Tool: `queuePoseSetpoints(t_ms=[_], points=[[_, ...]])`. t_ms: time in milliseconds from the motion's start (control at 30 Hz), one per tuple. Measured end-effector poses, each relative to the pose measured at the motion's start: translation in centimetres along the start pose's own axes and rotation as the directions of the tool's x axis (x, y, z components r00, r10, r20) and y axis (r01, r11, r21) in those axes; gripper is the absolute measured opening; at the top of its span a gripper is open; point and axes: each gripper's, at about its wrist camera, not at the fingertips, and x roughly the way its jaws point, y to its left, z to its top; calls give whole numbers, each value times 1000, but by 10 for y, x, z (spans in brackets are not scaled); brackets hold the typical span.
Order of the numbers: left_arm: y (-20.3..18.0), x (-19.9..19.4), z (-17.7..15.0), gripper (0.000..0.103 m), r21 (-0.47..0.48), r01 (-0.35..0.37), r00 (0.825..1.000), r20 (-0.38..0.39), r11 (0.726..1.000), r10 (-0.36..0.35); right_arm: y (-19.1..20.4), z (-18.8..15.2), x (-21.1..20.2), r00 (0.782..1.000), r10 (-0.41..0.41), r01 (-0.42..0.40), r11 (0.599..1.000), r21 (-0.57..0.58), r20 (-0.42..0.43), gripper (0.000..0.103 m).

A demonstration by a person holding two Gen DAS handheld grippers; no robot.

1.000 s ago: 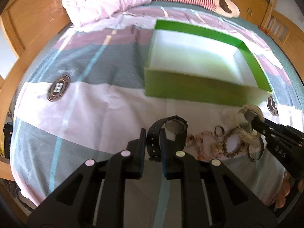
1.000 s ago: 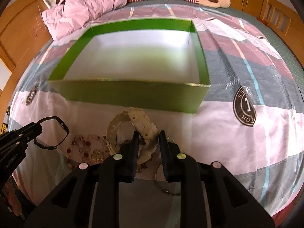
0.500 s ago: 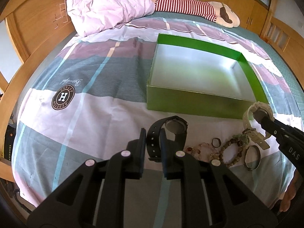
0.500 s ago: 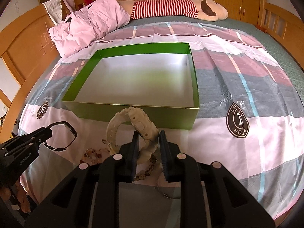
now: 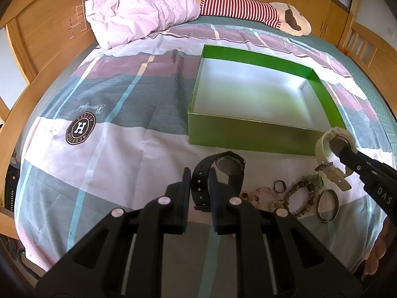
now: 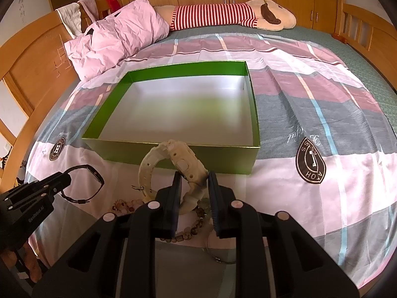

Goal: Organize jewelry
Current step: 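Lower both watches into the green box and open both tools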

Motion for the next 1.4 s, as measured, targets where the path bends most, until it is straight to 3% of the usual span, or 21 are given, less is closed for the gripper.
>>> queuePoseSetpoints(t_ms=[100,267,400,600,733,867,933,1000,1033,1100,1200,1267,1333,1400], points=[[-1,0,5,14,9,13,1000,-4,1000,-13,-2,2,-2,1000,2,-2,1000,6,14,22],[15,-9,47,14,-53,121,992,33,991,-120,-4,18,-7,998,27,-28,999,25,60,22],[13,-3,74,14,-59,141,988,68,988,-137,-6,35,0,992,-9,5,999,33,124,22],[12,22,98,14,-116,199,980,57,973,-193,-22,57,30,992,-44,33,995,91,118,22],[8,36,104,14,-106,197,978,92,975,-188,-25,62,48,993,-76,68,994,87,95,22],[2,55,102,16,-110,187,982,47,976,-183,-26,58,60,997,-72,68,994,85,39,22],[-1,58,100,20,-99,182,983,38,978,-179,-23,58,58,996,-72,69,996,60,45,28],[-4,52,98,23,-74,166,986,43,983,-163,-21,59,45,994,-79,75,996,51,82,50],[-4,46,97,23,-65,161,986,50,985,-158,-20,60,35,992,-70,65,997,52,104,53],[-4,32,94,23,-50,168,984,62,985,-165,-17,59,15,993,-37,32,999,41,115,54],[-4,12,78,33,-4,165,986,25,986,-165,-12,46,-5,997,-31,31,1000,4,72,54],[-5,9,60,35,19,133,990,-55,991,-132,-10,34,-6,1000,-31,31,999,-19,5,54],[-4,13,45,35,17,152,983,-111,988,-149,-9,22,2,996,-23,20,999,-39,-82,53],[-6,24,30,35,44,145,976,-171,988,-136,-12,9,10,989,-51,43,997,-60,-137,44]])
